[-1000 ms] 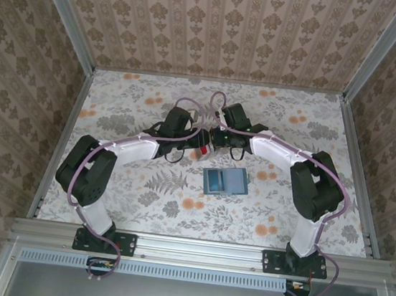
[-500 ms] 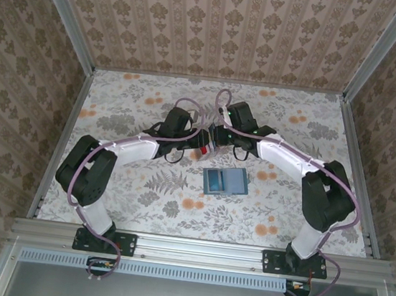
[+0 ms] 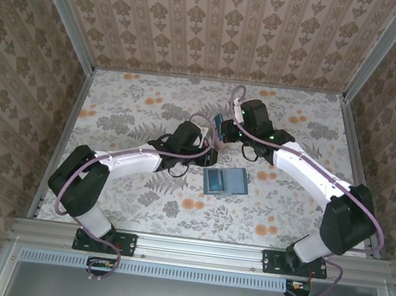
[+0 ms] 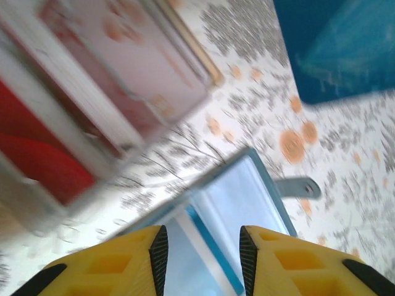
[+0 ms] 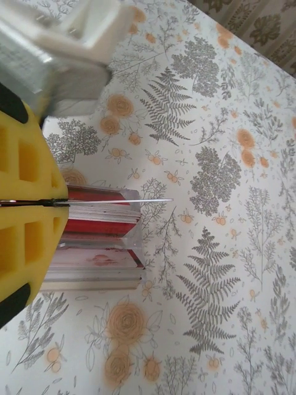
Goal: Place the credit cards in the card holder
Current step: Pick up the credit card from the storage box, then rotate the card holder at the center of the table.
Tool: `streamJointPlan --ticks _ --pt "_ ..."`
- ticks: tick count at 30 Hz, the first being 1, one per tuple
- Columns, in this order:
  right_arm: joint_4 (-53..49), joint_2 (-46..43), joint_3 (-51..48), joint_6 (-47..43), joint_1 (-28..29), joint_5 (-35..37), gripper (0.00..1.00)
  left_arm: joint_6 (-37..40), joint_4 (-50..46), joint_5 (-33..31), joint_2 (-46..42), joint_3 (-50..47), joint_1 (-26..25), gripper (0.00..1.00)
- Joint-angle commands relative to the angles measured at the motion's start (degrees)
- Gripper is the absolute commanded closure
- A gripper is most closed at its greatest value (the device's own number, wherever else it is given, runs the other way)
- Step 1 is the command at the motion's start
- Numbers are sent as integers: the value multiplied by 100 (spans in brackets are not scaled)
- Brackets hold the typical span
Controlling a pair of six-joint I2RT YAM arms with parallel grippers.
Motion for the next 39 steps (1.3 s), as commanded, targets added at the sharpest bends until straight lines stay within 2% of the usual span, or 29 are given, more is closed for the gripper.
streamJointPlan --ticks 1,6,11,14,18,24,28,32,35,39 --pt "-195 -459 -254 82 -105 117 92 185 -363 -153 129 111 -80 62" --pt "-545 -1147 -857 190 -191 121 92 18 -427 -64 700 547 99 63" --pt "-1255 -2122 -1528 398 -192 180 92 180 -707 73 1232 1197 146 63" --pt "-1686 -2680 -1913 476 -167 -309 91 186 -919 93 1566 1503 209 63" --pt "-2285 -2997 -2351 773 -90 -851 92 -25 -937 225 1928 1679 450 63" --pt "-2083 -3504 -3289 1507 157 -1103 92 -17 -802 281 2047 1577 736 63" --pt "-2112 -3482 -3504 1695 217 -1115 92 12 -623 427 2005 1541 786 63" --pt "-2224 -3342 -3596 1811 242 -924 93 287 -751 470 2010 1737 604 62" --pt "-2196 -3242 -3701 1977 239 -808 93 530 -863 342 1932 1820 395 62" --pt "-2014 -2860 -3810 2041 239 -613 93 700 -831 -138 1771 1719 147 62"
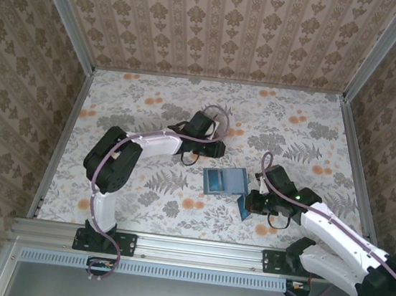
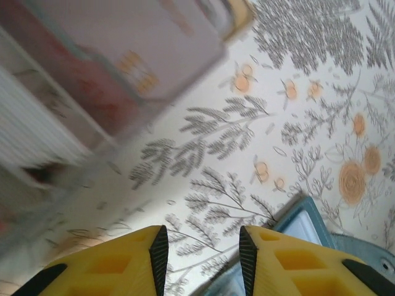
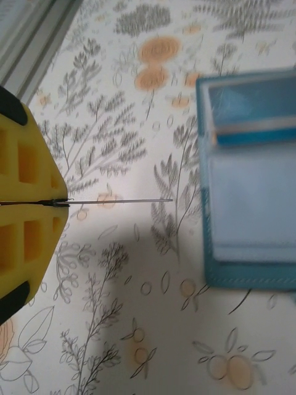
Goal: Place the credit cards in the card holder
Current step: Rotate the card holder at the center of the table.
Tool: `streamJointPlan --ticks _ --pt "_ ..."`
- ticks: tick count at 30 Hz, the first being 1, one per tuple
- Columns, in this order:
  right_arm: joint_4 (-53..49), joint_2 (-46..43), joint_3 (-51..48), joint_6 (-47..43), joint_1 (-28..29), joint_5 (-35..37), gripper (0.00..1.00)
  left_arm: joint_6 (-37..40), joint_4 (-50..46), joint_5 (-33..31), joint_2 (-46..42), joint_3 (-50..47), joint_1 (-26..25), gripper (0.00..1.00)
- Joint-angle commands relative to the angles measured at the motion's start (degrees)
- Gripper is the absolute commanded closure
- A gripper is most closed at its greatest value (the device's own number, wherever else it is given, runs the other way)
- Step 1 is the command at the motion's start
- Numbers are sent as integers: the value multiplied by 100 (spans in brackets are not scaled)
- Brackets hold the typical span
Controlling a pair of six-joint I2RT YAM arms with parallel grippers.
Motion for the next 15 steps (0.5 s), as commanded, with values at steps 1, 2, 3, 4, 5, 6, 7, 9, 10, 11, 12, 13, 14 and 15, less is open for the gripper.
streamJointPlan --ticks 1,2,3,4,5,6,7,9,10,11,12,13,14,15 --pt "91 305 -104 183 38 319 94 299 -76 -402 -115 -39 -168 62" --pt "139 377 -101 183 37 386 94 294 -30 -425 -125 -67 -194 62" --pt "196 420 -92 200 38 477 94 288 -39 -466 -118 -77 -222 62" --pt "256 434 -92 231 38 575 94 292 -95 -472 -73 -48 -232 62" --pt "258 431 -85 242 38 666 94 296 -175 -472 -20 -11 -241 62" --pt "263 426 -67 244 29 790 94 309 -262 -479 42 19 -241 62" --pt "259 418 -53 241 29 947 94 307 -303 -493 87 12 -240 62" --pt "456 430 -52 197 -21 1176 94 299 -360 -503 154 -24 -233 62" --pt "530 455 -65 162 -64 1264 94 286 -398 -490 180 -47 -232 62" --pt "573 491 -74 129 -125 1303 94 280 -425 -473 178 -80 -237 62" --pt "634 542 -75 77 -199 1295 95 261 -433 -466 148 -167 -245 62" --pt "710 582 -83 22 -268 1279 95 245 -430 -487 87 -269 -258 63" --pt "782 622 -88 -20 -314 1272 95 224 -426 -528 17 -381 -265 63" --pt "877 660 -77 -56 -360 1256 95 202 -417 -579 -69 -543 -272 63"
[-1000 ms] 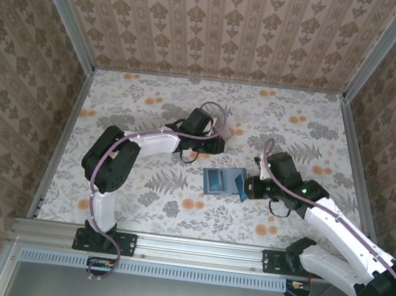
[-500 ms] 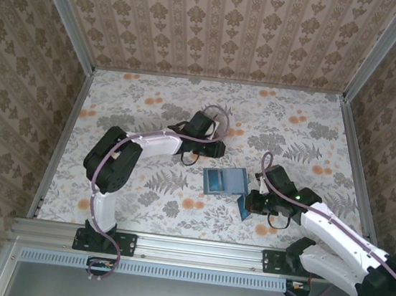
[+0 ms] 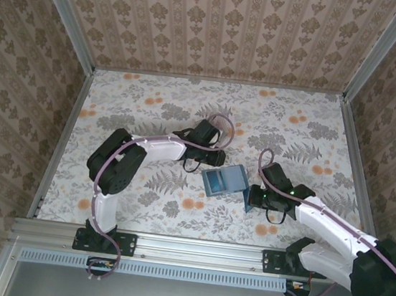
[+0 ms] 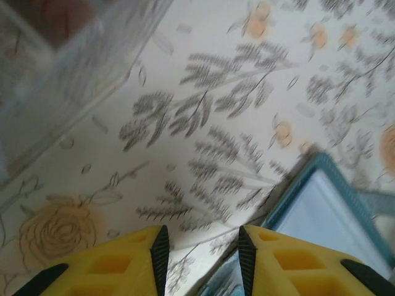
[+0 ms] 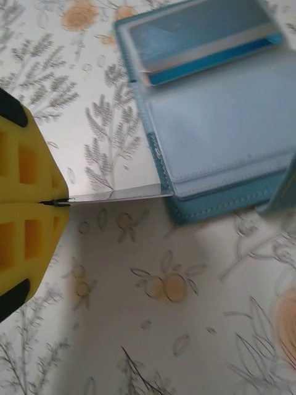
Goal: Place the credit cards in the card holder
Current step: Rotate the card holder at the center of the table.
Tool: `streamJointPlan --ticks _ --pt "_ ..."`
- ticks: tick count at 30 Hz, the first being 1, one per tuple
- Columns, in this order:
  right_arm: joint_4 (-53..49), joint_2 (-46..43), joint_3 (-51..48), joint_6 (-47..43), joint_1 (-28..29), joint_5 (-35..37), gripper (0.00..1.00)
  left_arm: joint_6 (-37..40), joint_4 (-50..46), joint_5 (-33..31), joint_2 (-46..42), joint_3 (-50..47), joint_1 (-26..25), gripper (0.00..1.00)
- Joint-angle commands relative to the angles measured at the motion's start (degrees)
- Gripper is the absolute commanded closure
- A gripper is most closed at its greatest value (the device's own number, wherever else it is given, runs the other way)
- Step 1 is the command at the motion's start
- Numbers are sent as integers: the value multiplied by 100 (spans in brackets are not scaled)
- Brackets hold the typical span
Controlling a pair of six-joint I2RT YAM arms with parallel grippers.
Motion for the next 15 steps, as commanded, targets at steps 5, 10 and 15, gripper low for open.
streamJointPlan --ticks 5,10,15 --pt "584 512 200 -286 -273 114 95 -175 -188 -280 -513 -925 -94 63" --pt "874 987 480 -542 -406 65 95 -514 -208 -534 -888 -1349 -409 63" --pt "887 1512 844 -928 -572 -144 95 -754 -292 -917 -1200 -1554 -880 64"
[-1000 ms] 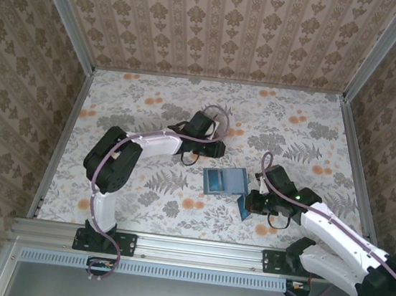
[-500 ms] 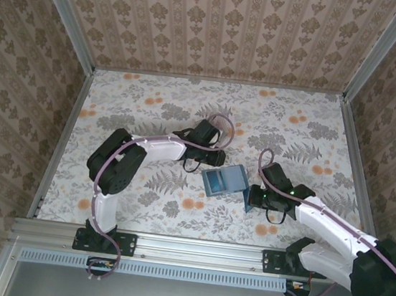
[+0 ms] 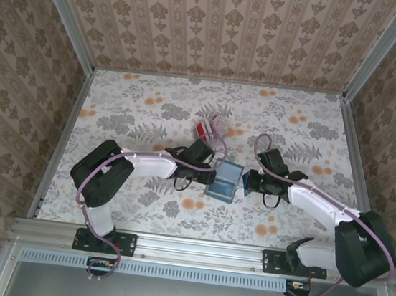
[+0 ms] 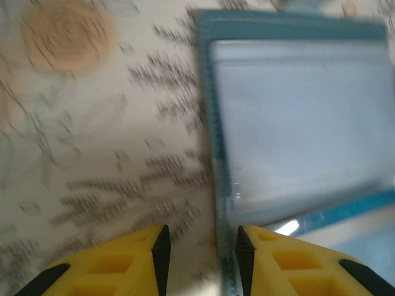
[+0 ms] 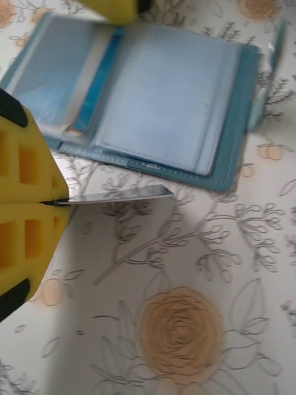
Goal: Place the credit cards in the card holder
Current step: Rotate the card holder at the center of the table.
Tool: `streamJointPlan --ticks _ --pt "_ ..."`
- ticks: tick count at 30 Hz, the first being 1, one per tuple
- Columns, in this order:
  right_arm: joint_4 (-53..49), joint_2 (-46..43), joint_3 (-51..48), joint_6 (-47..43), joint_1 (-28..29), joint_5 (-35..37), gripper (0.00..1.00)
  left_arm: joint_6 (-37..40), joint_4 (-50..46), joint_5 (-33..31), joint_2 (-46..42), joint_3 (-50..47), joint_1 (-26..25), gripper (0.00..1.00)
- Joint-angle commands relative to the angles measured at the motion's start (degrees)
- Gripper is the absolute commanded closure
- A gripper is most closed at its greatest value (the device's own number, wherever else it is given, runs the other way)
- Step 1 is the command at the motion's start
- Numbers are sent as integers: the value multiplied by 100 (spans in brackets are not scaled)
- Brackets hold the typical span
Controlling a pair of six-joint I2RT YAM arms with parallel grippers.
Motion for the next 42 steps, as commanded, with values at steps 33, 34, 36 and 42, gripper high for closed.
streamJointPlan --ticks 33,34,36,42 --pt "-1191 232 1687 -1382 -447 -136 95 100 -259 -1608 -1136 113 -450 64" --pt "-1247 145 1648 -1370 -447 -173 95 237 -343 -1575 -1026 254 -422 64" --pt "-1437 -47 1530 -1257 -447 -510 95 536 -608 -1425 -732 646 -348 64" --pt "-1385 -89 1014 -1063 -367 -1397 94 953 -1357 -1366 146 1613 -225 64"
